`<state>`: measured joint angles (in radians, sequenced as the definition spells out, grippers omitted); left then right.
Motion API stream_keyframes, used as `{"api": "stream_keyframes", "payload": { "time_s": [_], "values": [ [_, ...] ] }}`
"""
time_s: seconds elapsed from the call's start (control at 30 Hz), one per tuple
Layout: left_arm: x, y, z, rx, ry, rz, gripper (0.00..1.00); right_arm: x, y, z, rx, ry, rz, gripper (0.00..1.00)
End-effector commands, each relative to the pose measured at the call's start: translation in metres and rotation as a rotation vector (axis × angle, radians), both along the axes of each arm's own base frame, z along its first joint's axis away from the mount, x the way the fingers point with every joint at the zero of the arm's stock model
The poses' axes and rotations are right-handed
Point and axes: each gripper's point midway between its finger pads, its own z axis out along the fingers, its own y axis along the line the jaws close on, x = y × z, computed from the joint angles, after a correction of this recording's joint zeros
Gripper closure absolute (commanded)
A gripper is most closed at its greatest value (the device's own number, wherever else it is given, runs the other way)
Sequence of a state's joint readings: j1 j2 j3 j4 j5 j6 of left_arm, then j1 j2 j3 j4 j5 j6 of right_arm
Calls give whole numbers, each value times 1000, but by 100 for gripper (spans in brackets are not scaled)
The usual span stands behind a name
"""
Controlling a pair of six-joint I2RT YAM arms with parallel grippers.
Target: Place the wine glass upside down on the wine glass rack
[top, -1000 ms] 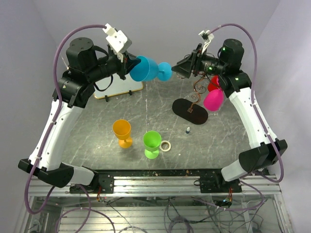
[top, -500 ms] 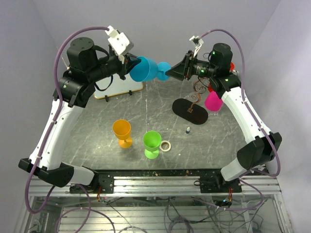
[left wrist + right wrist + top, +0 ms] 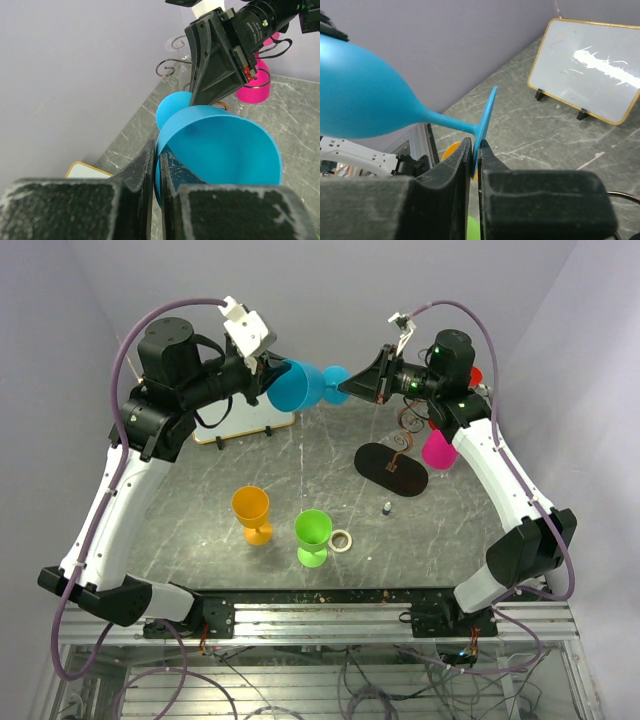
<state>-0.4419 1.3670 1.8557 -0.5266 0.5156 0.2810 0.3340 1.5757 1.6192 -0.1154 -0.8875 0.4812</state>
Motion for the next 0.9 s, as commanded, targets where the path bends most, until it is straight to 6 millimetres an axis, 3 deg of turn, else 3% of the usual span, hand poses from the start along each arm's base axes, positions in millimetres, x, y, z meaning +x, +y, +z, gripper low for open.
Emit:
{"api": "stream_keyframes", "payload": {
  "time_s": [0.0, 0.4, 0.57, 0.87],
  "values": [
    [-7, -2, 6, -14, -24, -38, 83, 7, -1, 6, -15, -36, -40, 100],
    [-23, 3, -2, 40, -46, -68, 61, 23, -29, 21, -81, -140, -159, 100],
    [-25, 18, -13, 111, -79, -27, 43, 31, -42, 34, -134, -218, -223, 100],
    [-20, 50, -32, 202, -100, 88, 29, 41, -63, 62, -229, -468, -331, 100]
  ]
}}
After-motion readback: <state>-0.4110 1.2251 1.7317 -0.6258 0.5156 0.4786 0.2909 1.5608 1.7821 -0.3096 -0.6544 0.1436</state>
